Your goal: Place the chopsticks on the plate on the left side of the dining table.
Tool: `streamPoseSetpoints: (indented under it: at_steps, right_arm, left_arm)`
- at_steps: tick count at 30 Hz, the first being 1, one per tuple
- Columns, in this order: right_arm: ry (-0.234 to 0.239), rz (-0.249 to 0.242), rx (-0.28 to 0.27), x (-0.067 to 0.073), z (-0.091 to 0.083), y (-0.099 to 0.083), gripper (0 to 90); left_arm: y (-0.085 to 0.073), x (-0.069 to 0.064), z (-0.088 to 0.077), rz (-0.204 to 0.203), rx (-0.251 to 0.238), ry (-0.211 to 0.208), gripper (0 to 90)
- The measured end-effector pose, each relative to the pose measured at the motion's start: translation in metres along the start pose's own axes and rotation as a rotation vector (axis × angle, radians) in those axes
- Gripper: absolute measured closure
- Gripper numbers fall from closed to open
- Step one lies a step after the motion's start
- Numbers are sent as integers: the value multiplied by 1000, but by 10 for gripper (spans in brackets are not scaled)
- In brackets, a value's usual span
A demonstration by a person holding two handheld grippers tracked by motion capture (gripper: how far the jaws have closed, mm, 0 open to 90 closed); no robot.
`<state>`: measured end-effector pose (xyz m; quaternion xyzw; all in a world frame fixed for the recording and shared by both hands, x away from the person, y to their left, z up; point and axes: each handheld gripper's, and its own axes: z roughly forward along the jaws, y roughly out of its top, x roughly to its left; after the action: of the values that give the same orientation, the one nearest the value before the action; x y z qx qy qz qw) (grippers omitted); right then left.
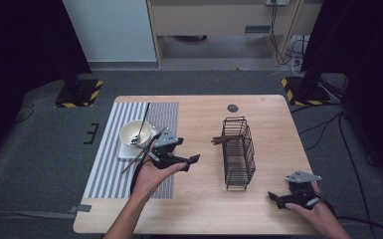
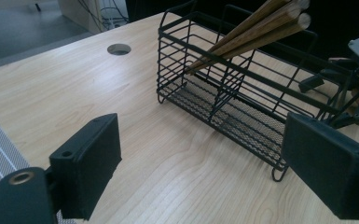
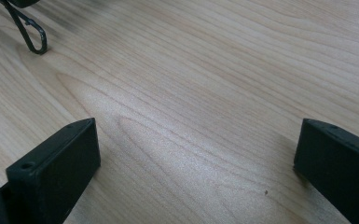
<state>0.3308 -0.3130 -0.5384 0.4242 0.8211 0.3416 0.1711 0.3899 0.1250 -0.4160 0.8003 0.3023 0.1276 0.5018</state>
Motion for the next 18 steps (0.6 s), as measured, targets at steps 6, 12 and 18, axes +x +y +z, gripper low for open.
streamPoseSetpoints:
  at_steps: [6,12,18]
  right_arm:
    - [0,-2,0,0,0,0,2]
    - [0,-1,0,0,0,0,2]
    - [0,0,0,0,0,0,2]
  left_arm:
    - [11,-8,6,20,13,-17,145]
    - [21,-16,12,42,14,-33,170]
    - [30,-23,13,67,-7,-35,247]
